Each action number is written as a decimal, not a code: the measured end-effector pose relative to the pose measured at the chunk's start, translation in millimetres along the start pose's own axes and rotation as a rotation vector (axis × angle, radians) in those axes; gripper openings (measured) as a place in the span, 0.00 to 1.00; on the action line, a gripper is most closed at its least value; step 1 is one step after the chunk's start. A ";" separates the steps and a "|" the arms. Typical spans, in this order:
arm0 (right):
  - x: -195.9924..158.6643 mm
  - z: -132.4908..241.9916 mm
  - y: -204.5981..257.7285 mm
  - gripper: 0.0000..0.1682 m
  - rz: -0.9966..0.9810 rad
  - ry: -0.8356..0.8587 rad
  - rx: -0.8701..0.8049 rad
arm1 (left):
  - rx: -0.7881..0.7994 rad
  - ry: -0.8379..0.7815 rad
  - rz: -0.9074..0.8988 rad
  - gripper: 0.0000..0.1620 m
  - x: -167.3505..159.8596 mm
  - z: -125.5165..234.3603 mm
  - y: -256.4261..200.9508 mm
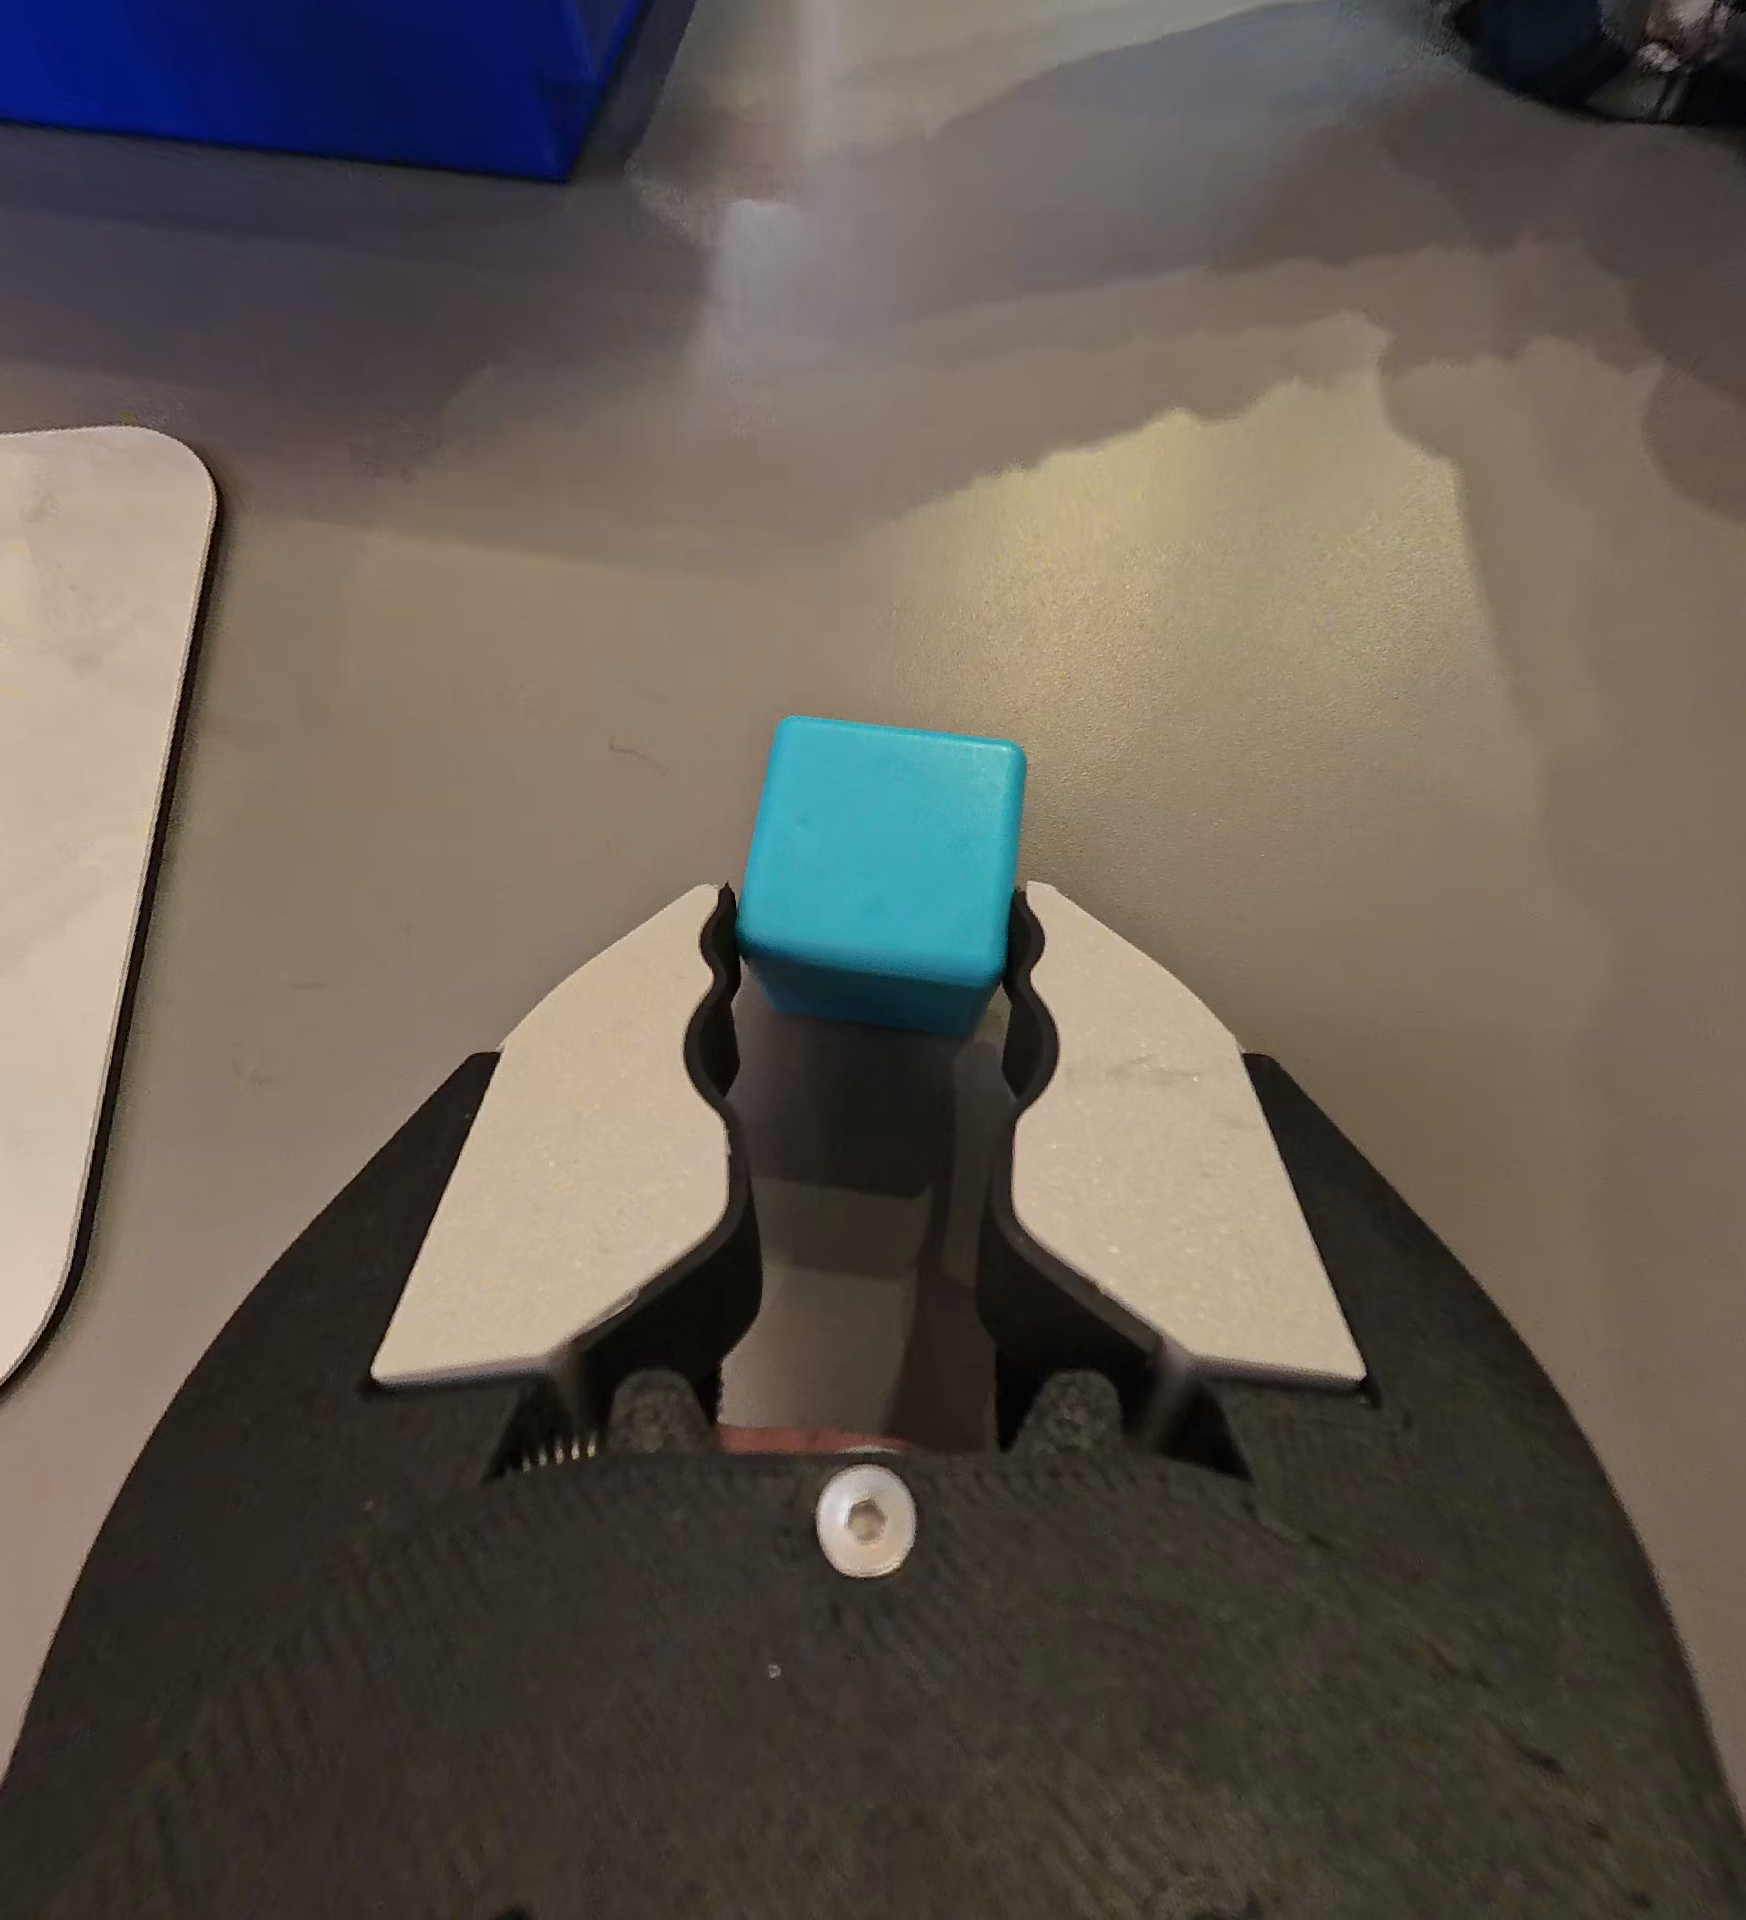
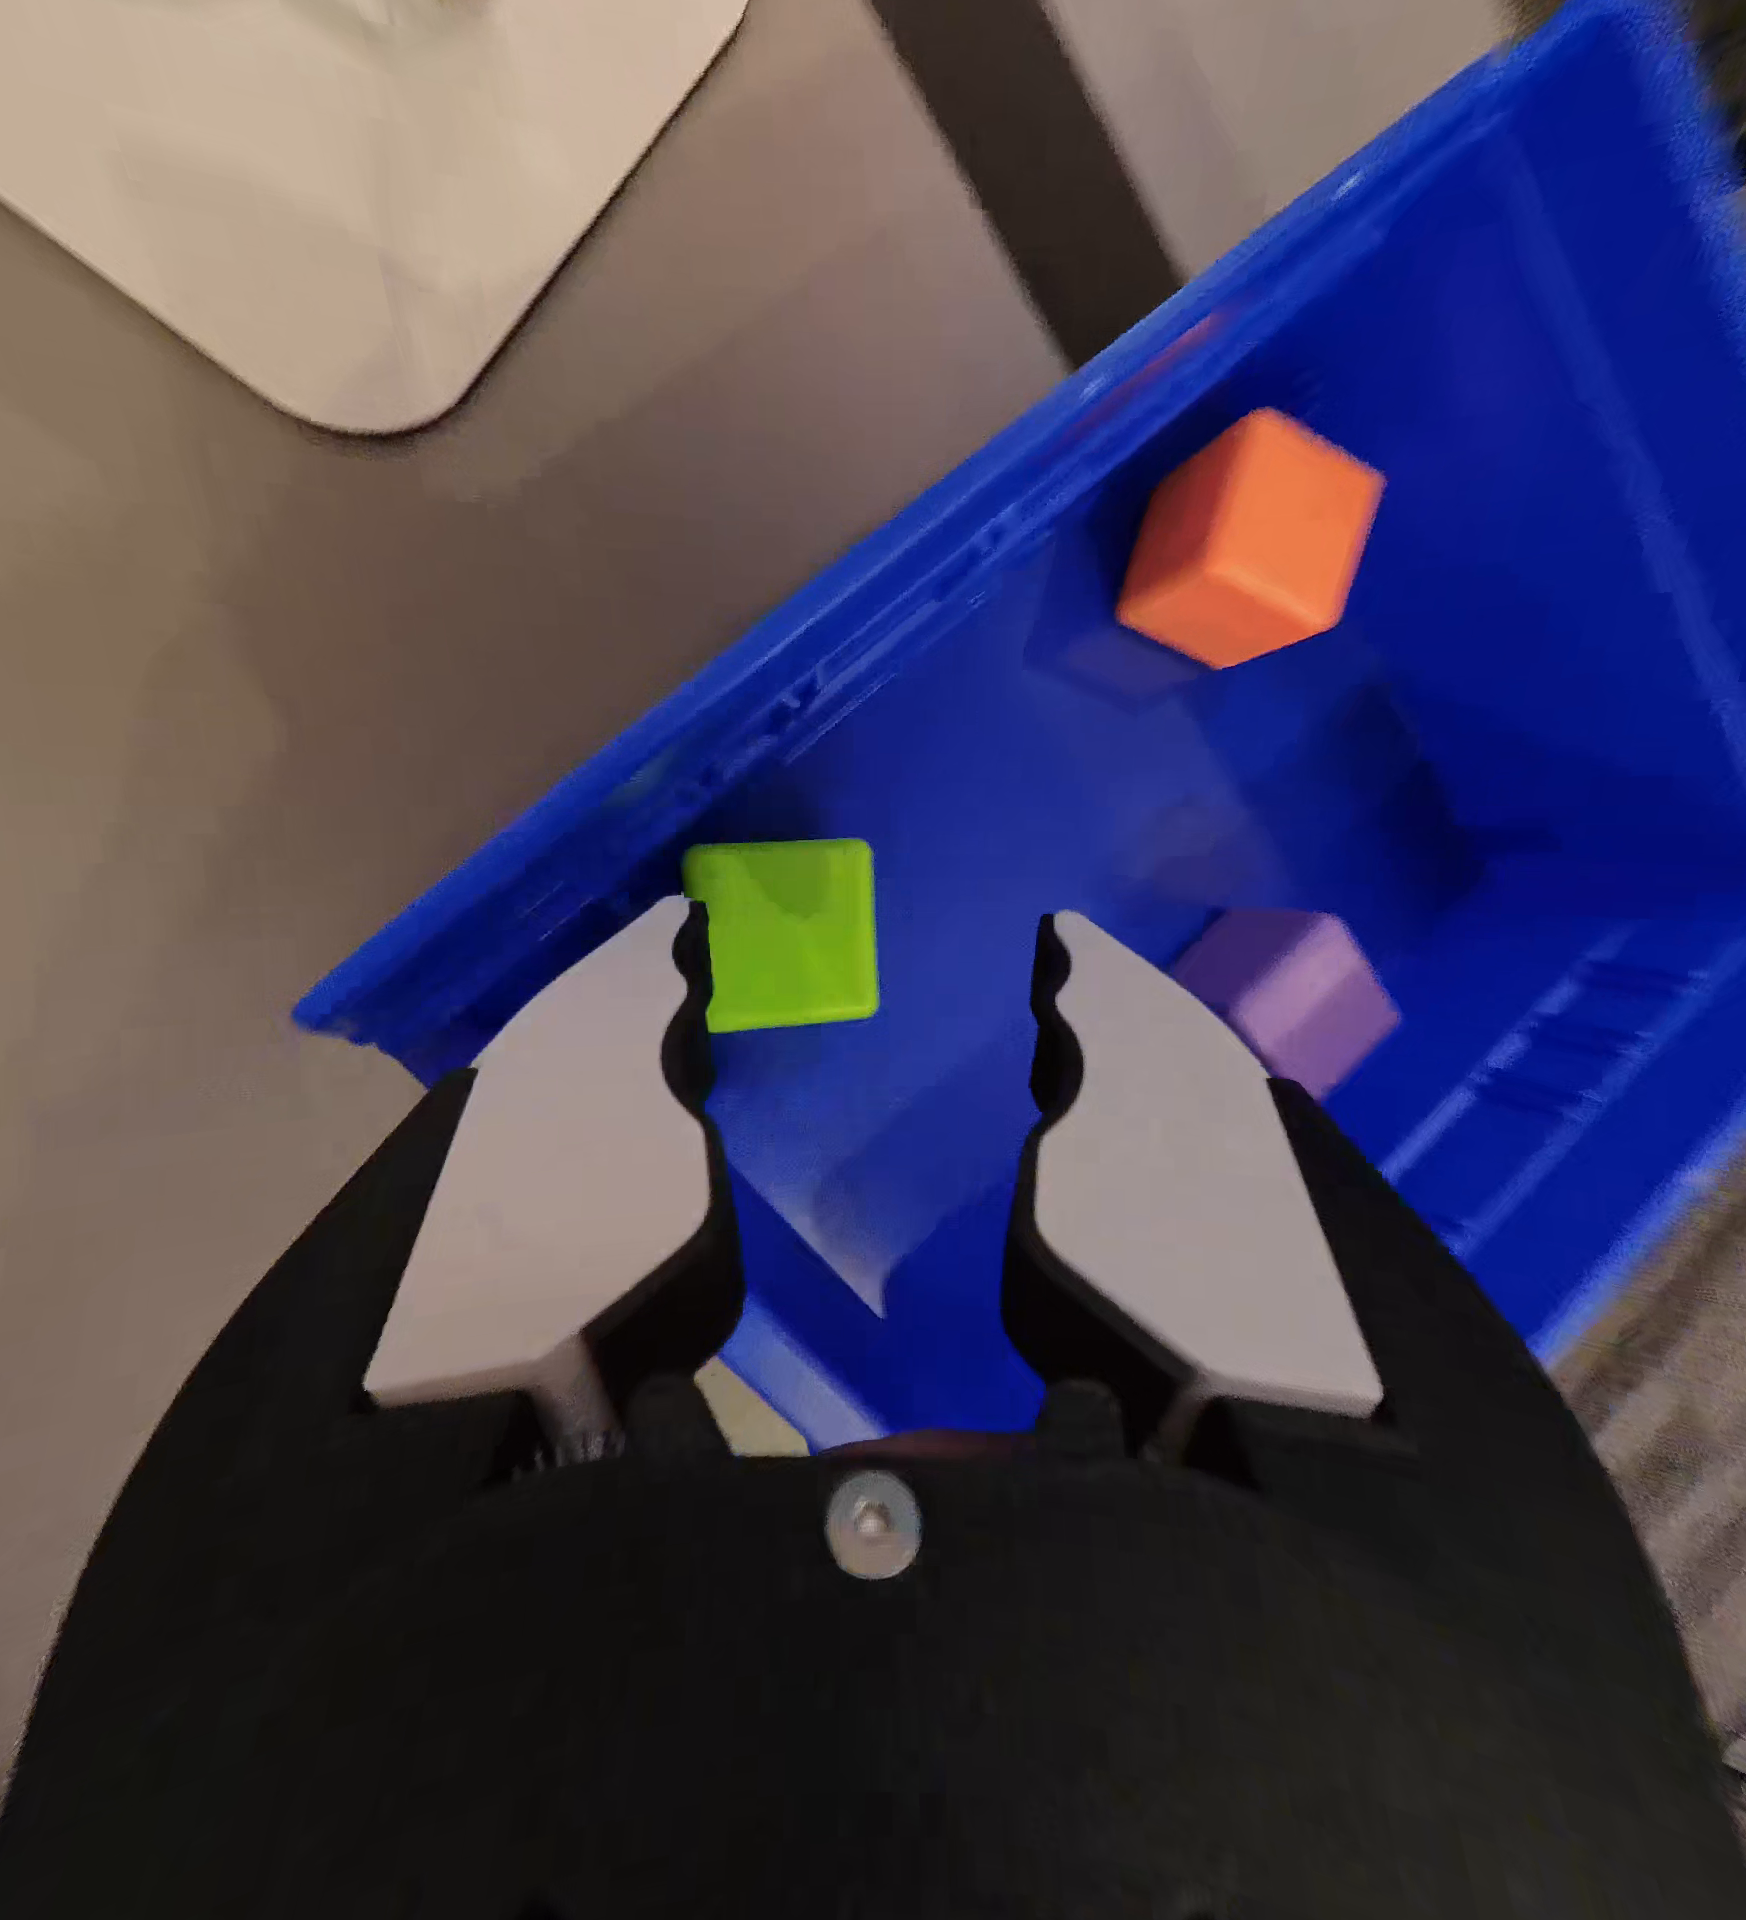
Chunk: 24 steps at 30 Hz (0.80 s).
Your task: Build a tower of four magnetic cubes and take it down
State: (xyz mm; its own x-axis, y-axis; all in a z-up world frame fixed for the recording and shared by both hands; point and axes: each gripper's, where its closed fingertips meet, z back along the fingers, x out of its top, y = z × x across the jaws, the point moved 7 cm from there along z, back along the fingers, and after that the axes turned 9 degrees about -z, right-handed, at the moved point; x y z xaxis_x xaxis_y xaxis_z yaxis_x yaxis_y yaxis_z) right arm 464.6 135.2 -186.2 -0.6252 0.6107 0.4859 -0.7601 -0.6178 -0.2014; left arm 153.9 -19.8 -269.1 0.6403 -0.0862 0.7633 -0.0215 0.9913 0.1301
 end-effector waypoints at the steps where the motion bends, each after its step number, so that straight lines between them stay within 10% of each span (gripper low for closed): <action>1: 4.8 13.5 1.6 0.35 0.015 -0.035 -0.030 | 0.000 0.000 0.000 0.30 0.0 0.0 0.0; 11: 50.9 89.4 104.7 0.30 0.292 -0.320 0.112 | 0.025 -0.078 0.042 0.44 1.6 8.8 5.0; 24: 41.1 5.0 270.6 0.42 0.605 -0.055 0.420 | 0.104 -0.024 0.083 0.40 -23.8 30.3 23.7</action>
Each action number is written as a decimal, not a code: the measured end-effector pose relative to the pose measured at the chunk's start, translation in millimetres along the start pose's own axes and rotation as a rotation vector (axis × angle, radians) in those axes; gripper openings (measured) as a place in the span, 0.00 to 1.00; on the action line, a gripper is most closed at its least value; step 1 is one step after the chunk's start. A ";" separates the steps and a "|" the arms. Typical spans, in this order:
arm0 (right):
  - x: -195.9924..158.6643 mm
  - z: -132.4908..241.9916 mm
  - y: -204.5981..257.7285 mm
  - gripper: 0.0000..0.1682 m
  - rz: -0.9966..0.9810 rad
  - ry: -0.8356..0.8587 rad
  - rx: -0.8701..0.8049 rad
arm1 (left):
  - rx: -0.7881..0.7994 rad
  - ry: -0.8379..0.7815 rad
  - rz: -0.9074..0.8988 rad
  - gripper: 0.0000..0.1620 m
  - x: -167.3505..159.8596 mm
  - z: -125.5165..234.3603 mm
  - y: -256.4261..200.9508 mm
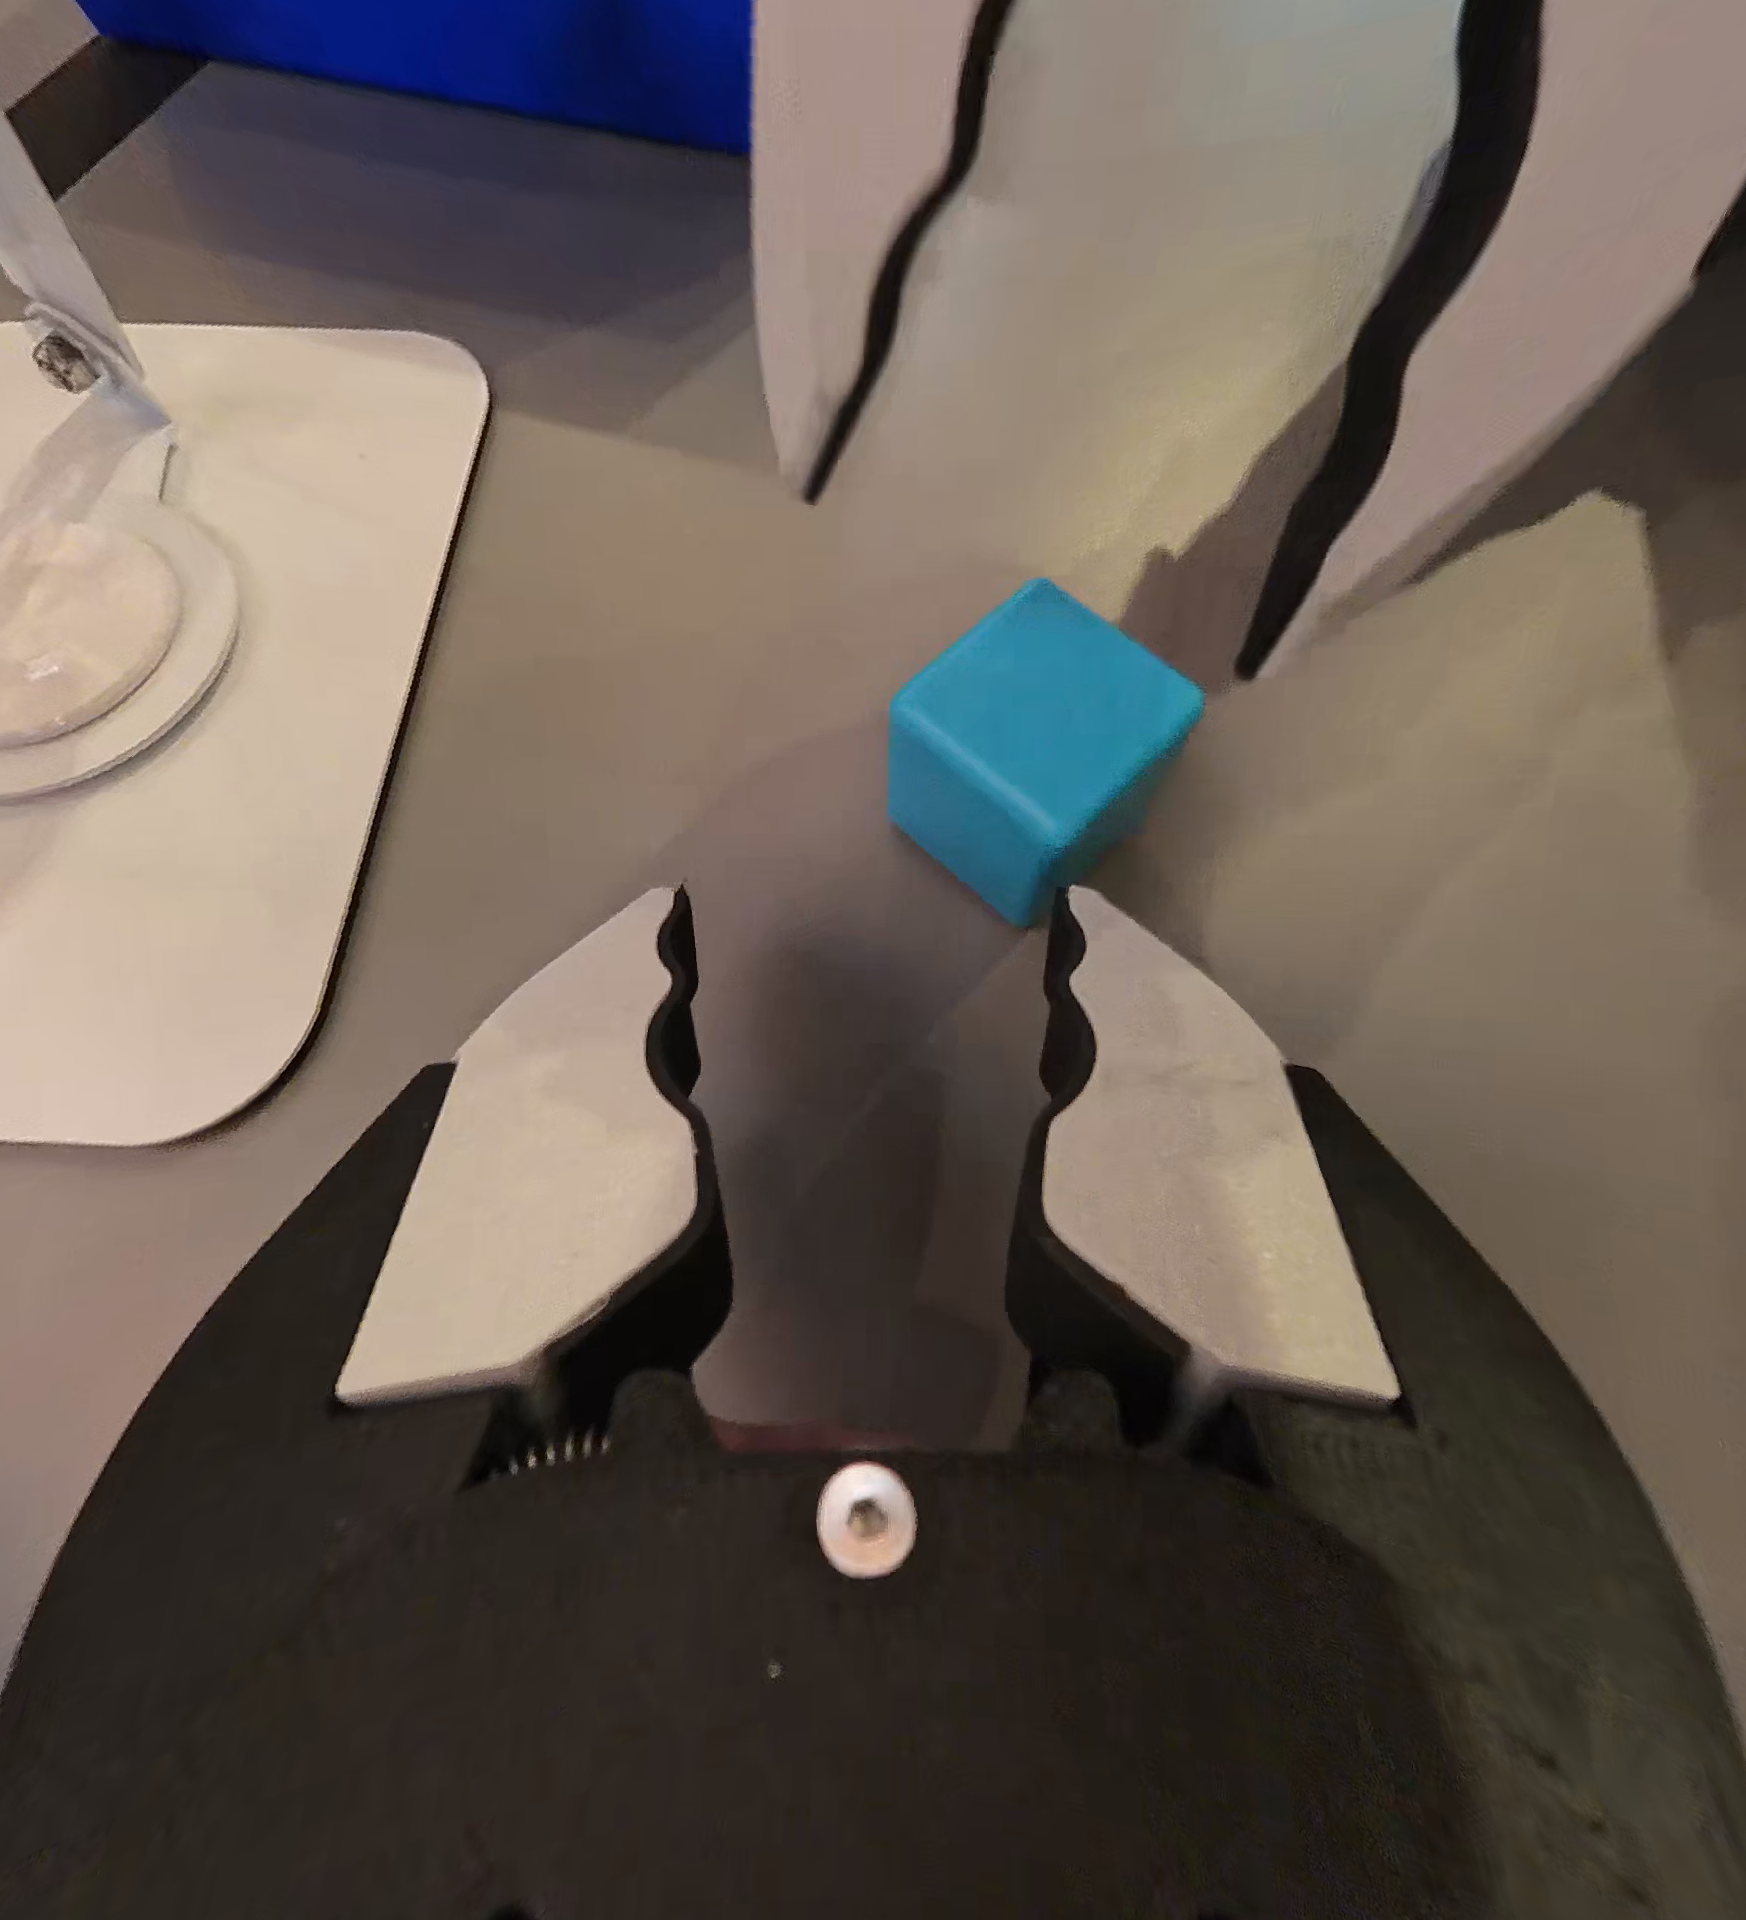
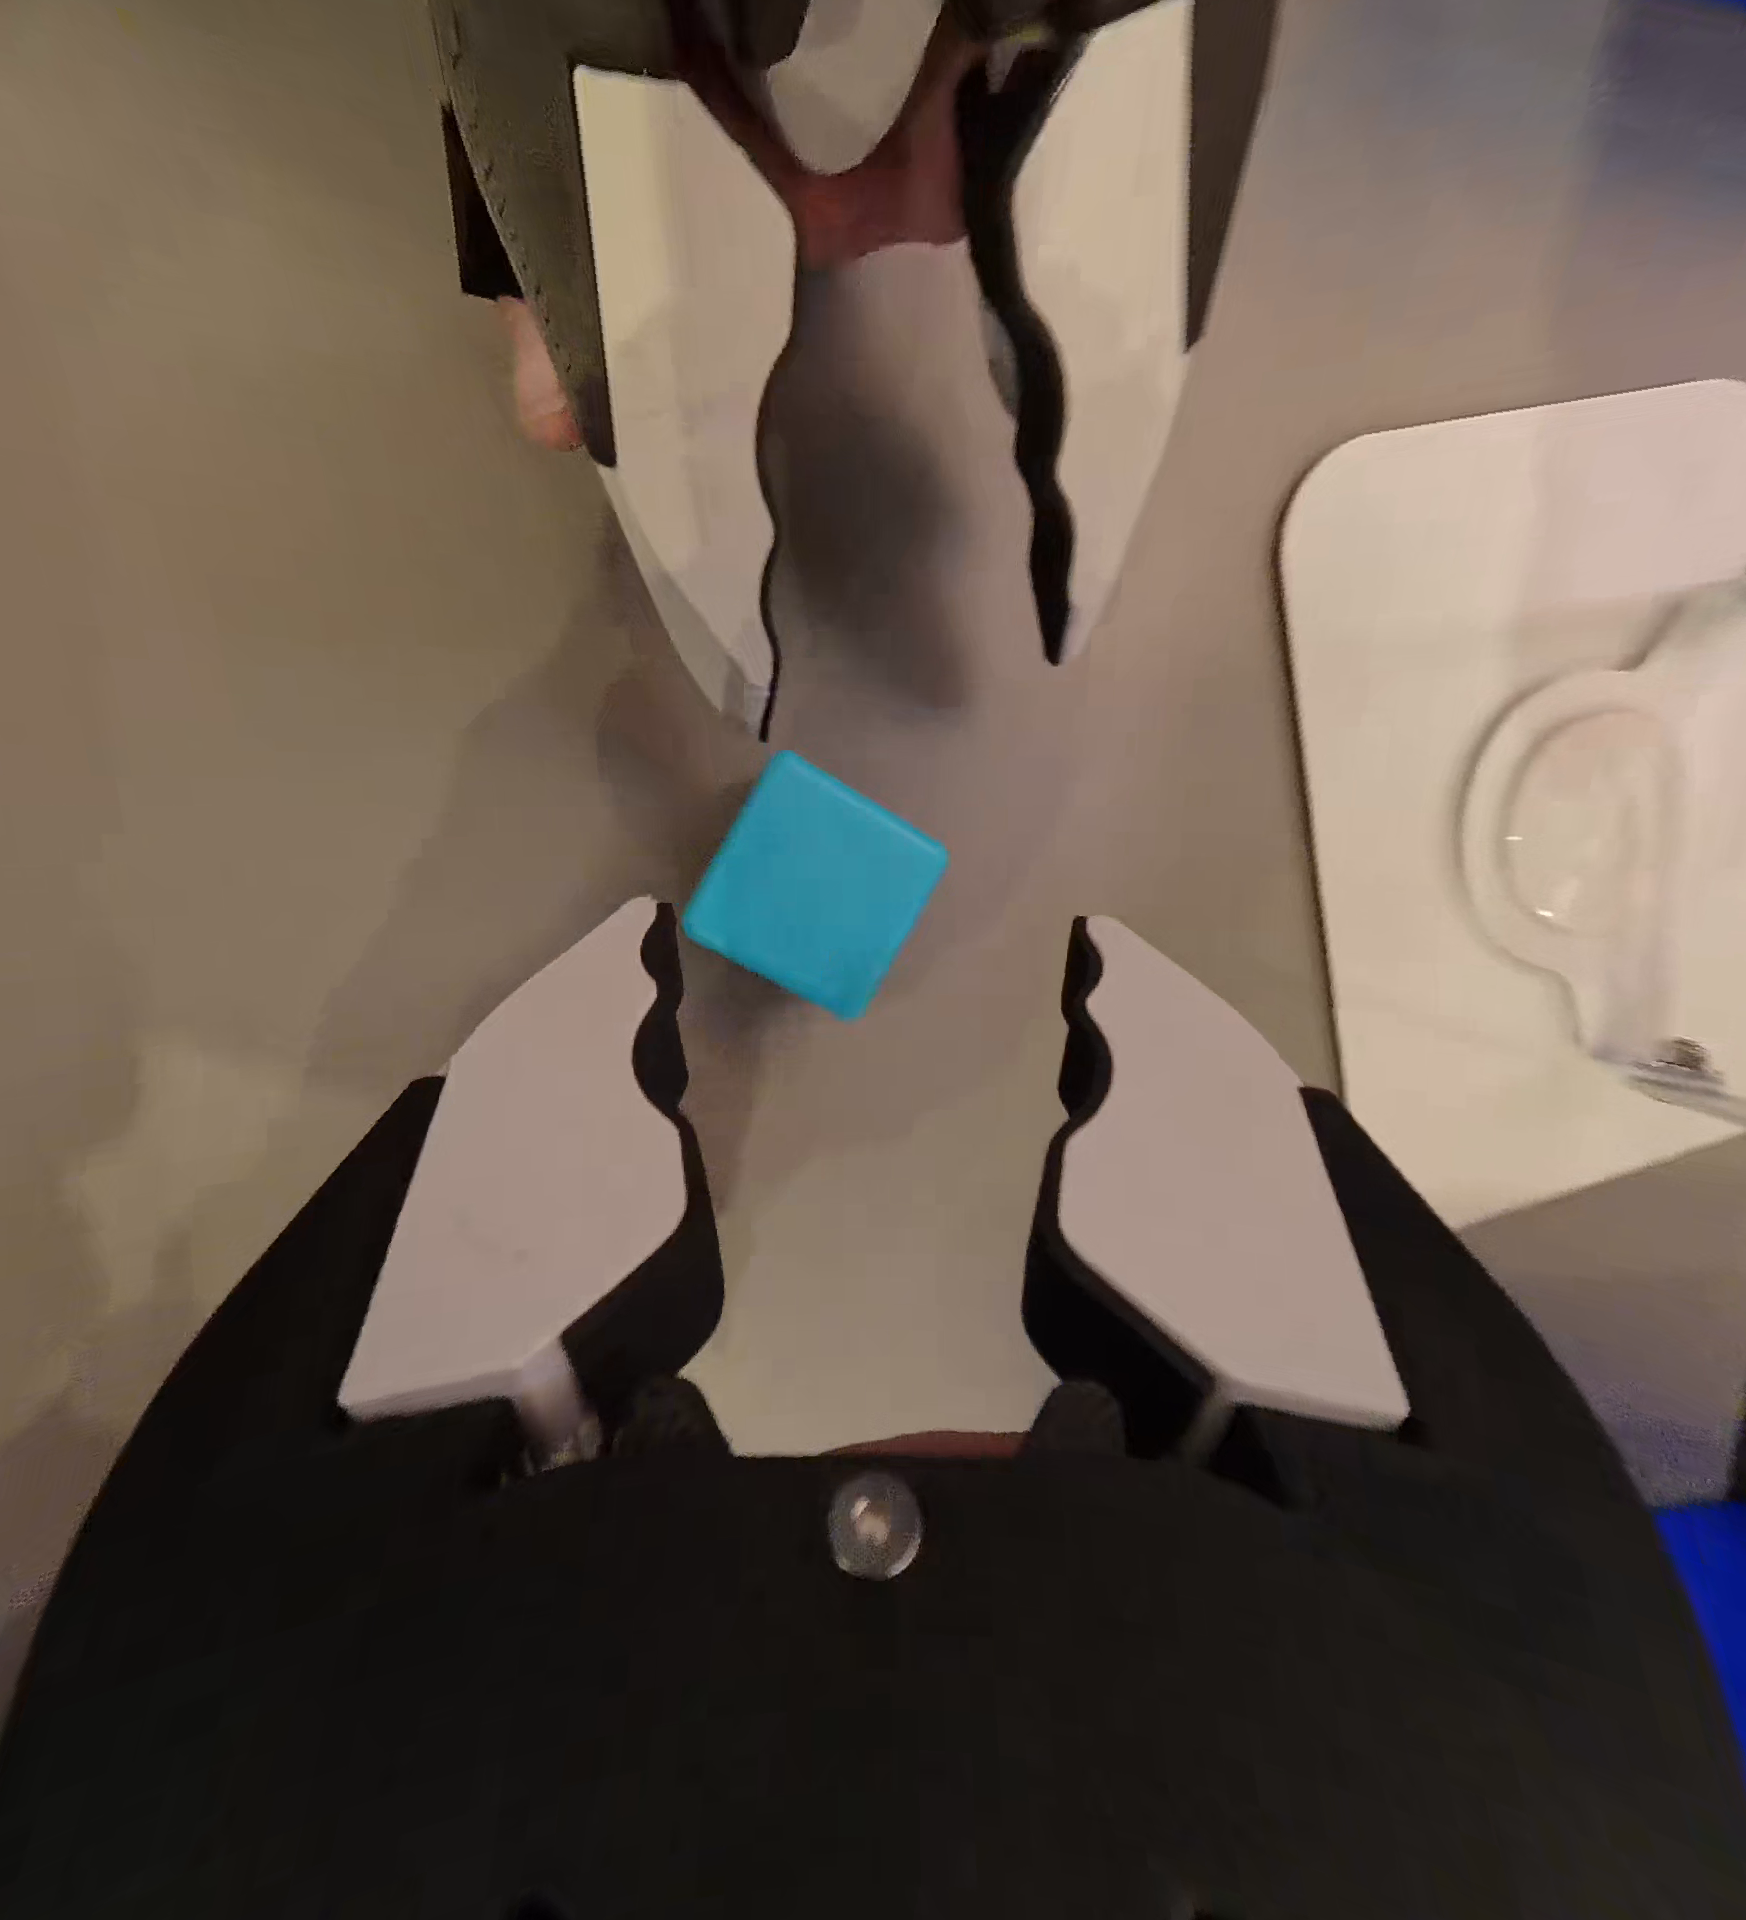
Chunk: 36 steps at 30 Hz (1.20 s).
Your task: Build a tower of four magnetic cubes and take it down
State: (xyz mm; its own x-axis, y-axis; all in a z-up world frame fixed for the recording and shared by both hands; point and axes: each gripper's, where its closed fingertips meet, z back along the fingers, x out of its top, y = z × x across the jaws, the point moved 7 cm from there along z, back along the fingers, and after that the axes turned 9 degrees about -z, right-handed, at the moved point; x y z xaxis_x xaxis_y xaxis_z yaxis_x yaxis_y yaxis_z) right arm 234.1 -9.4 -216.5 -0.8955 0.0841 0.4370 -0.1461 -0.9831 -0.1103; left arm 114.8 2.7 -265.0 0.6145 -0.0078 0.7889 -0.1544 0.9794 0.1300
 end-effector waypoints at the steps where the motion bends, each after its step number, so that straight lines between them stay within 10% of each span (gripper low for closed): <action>1: -0.4 -7.6 1.8 0.42 -0.007 0.017 0.010 | -0.001 0.015 0.000 0.39 -2.4 0.6 0.7; 18: 0.8 -38.6 5.0 0.34 -0.061 0.055 0.046 | 0.014 0.095 -0.005 0.38 -10.5 -0.7 2.4; 25: -6.0 53.7 -37.6 0.33 -0.155 -0.141 -0.082 | 0.018 0.107 -0.008 0.37 -11.9 -0.6 2.6; 31: -86.1 158.0 -111.9 0.33 -0.395 -0.203 -0.436 | 0.019 0.122 -0.012 0.36 -12.6 -1.8 2.1; 36: -179.8 164.7 -157.1 0.33 -0.628 -0.039 -0.471 | 0.016 0.126 -0.007 0.36 -12.9 -2.2 2.4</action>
State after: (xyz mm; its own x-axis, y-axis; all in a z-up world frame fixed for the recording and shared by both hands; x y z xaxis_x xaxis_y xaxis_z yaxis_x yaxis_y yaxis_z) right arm 487.3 103.2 -130.8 -0.5723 0.5868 0.5729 -0.7906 -0.5803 -0.1954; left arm 108.3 5.6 -276.2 0.7078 0.0116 0.7063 -0.1612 0.9761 0.1456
